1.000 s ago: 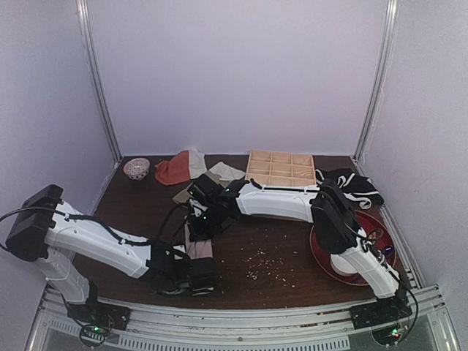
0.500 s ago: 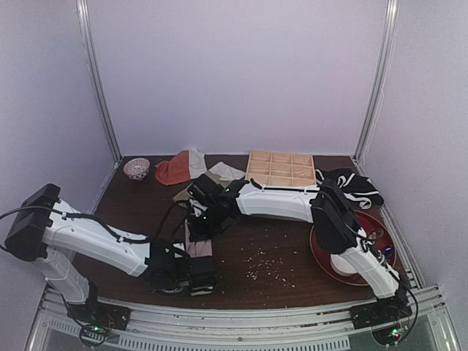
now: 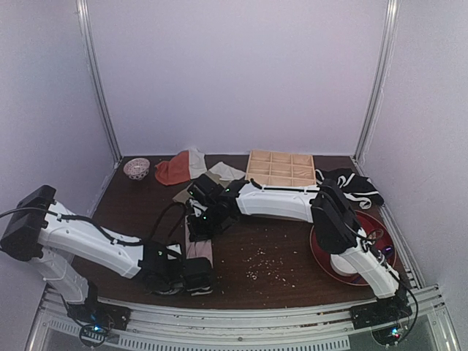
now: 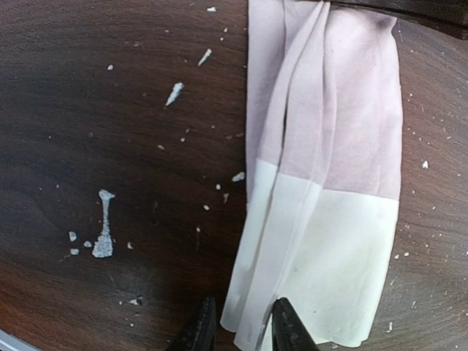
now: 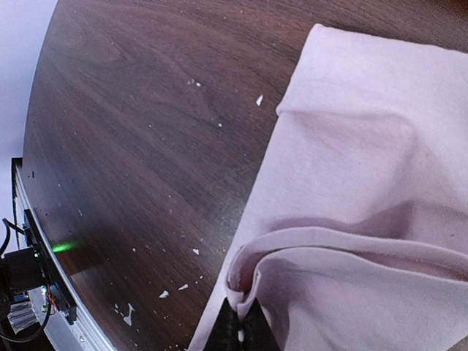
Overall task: Roll the underwear
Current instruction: Flatten out the underwear at the center of the board.
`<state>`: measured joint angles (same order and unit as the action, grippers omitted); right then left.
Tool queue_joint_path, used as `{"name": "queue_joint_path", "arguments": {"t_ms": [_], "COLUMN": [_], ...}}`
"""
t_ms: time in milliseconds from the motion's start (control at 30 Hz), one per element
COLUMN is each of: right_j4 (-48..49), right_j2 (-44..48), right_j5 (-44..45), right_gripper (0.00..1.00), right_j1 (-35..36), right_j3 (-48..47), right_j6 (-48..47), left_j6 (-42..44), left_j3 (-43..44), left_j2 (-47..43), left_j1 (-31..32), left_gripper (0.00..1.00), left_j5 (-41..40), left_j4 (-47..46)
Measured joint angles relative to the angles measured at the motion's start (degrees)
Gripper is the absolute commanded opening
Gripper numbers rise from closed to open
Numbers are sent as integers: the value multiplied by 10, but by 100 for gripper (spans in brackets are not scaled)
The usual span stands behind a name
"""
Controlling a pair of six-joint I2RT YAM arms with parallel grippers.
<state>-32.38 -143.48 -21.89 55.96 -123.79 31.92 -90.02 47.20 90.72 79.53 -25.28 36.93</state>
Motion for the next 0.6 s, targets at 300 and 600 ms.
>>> {"name": "queue_joint_path", "arguments": {"t_ms": [300, 600], "right_j4": [0, 0], "right_j2": [0, 0], "right_j5": [0, 0], "right_gripper": [2, 0], "right_j1": [0, 0], "right_j3": [0, 0], "right_j6": [0, 0], "left_j6": [-2, -2], "left_j3": [-7, -7], "left_j2": [0, 0], "left_j1": [0, 0], "left_gripper": [1, 0], "left_j5": [0, 0], "left_j4": [-24, -22]}}
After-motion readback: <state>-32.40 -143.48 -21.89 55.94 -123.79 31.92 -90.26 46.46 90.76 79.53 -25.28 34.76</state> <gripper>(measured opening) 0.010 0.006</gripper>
